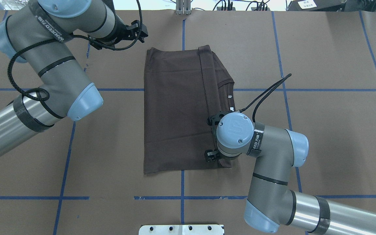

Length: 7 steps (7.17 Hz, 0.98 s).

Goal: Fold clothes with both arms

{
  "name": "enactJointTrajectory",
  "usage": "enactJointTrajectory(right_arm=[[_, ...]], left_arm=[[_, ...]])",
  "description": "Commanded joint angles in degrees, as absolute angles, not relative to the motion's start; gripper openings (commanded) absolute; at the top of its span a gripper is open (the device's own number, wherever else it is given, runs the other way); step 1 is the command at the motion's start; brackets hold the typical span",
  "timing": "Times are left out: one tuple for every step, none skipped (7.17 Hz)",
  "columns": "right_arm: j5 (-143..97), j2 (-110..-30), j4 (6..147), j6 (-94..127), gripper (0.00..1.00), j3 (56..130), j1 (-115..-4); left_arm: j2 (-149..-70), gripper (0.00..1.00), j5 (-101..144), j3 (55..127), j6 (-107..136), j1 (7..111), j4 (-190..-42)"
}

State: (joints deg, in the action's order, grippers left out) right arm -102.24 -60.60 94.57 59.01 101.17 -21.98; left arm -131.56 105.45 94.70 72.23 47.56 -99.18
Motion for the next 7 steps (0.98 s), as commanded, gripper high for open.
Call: enactJointTrajectory(right_arm=[[-102.3, -60.64, 95.97, 58.62, 1.0, 101.08, -21.97], [-102.3, -60.73, 96.24, 58.62, 1.0, 101.07, -21.97], [-102.3, -60.73, 97.72, 58.54, 1.0, 101.16, -21.97], [-102.3, -60.82, 98.0, 58.54, 1.0, 101.16, -22.06], [-102.3, -60.91, 98.0, 58.01, 1.0, 101.16, -22.67], [-102.3, -60.91, 99.13, 56.88, 1.0, 101.34, -23.37], [-102.3, -61.08, 99.58, 55.91, 1.0, 101.34, -24.34]], left_arm=[[-131.4, 1.0, 105.47, 94.66, 72.16, 47.55, -99.23], [-131.4, 1.0, 105.47, 94.83, 72.16, 47.55, -99.23], [-131.4, 1.0, 105.47, 94.83, 72.16, 47.55, -99.23], [-131.4, 1.0, 105.47, 94.83, 72.16, 47.55, -99.23], [-131.4, 1.0, 105.47, 94.83, 72.16, 47.55, -99.23], [-131.4, 1.0, 105.47, 94.83, 72.16, 47.55, -99.23], [-131.4, 1.0, 105.47, 94.83, 72.16, 47.55, -99.32]])
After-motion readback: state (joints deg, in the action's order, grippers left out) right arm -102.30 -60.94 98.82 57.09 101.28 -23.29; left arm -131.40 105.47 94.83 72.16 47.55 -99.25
